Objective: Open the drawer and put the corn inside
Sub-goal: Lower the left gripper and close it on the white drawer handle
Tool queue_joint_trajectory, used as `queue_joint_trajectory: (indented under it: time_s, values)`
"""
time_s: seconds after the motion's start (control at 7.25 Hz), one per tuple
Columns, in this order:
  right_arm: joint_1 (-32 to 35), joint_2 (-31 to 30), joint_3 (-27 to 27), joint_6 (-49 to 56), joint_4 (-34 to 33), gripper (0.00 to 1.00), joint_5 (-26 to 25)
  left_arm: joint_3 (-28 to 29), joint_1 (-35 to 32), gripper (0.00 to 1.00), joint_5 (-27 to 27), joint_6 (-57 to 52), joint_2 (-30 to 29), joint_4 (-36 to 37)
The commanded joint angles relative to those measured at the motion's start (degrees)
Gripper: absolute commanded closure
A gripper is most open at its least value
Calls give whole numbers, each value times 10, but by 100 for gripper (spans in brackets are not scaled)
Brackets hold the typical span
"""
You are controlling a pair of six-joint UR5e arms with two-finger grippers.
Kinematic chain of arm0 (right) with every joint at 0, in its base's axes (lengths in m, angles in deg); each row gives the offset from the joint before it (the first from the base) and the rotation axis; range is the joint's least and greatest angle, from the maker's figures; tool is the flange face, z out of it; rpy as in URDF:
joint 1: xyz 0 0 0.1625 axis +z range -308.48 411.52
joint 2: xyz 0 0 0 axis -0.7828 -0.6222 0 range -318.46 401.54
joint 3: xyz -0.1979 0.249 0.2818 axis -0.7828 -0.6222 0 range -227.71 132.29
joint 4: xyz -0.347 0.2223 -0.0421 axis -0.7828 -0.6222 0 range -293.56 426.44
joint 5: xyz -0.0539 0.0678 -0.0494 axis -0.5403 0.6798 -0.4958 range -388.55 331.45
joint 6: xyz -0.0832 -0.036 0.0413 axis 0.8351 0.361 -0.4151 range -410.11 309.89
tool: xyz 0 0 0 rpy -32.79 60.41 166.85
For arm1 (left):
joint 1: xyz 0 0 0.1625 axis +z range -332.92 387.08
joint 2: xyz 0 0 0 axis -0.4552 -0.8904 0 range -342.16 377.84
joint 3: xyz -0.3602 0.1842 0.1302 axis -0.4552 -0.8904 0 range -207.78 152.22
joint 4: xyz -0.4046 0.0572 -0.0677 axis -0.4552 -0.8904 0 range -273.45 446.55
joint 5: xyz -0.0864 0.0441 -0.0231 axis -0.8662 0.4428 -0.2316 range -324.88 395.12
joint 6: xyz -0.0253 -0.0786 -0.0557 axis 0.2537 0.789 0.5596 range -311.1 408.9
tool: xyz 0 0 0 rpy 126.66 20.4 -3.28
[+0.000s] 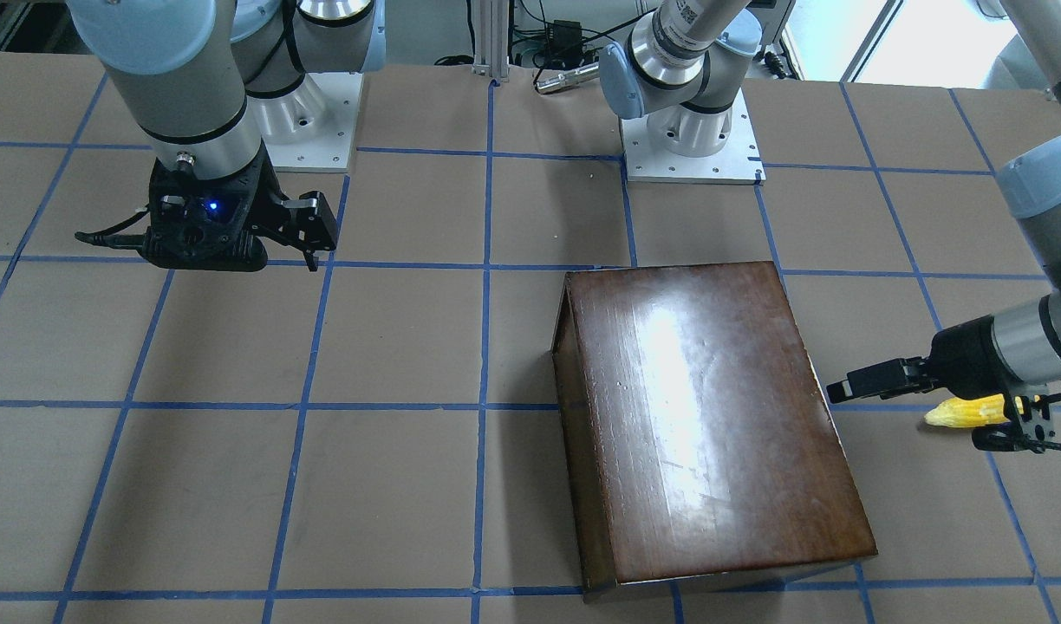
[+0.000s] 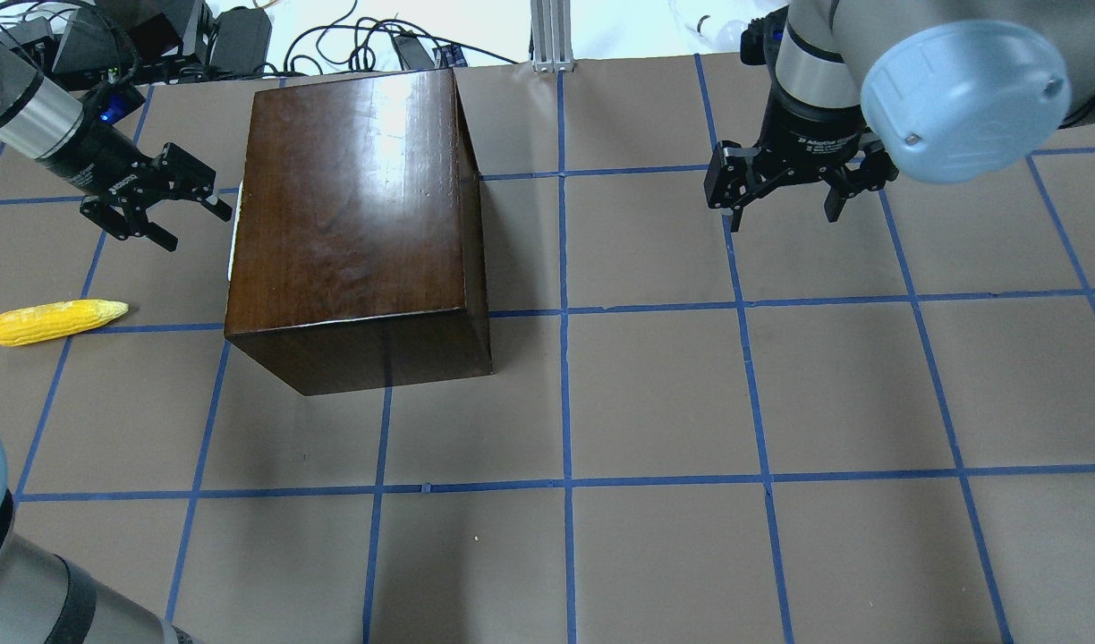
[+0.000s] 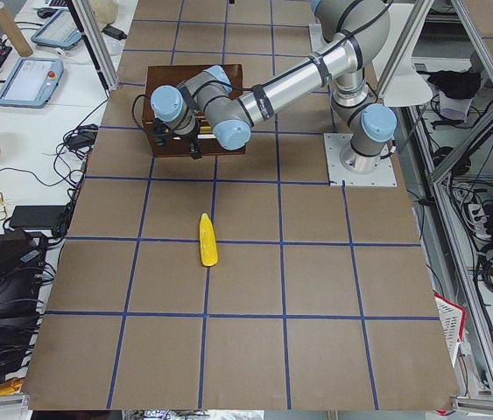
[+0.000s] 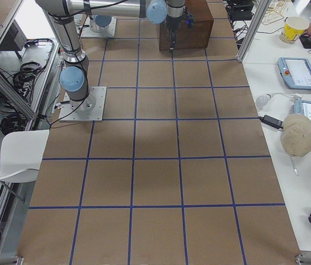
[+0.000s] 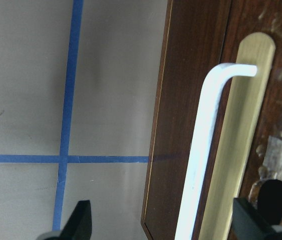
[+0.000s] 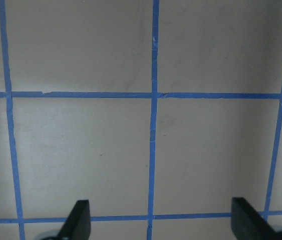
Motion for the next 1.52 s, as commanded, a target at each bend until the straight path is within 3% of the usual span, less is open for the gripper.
queue_joint_trajectory:
  time_s: [0.0,1.38]
  values:
    - [0,0,-1,0,-1,0,0,-2,-1,0,0,-1,-8,0]
    - [0,0,-1,0,-1,0,0,-20,-5,0,-1,-23,-22,9]
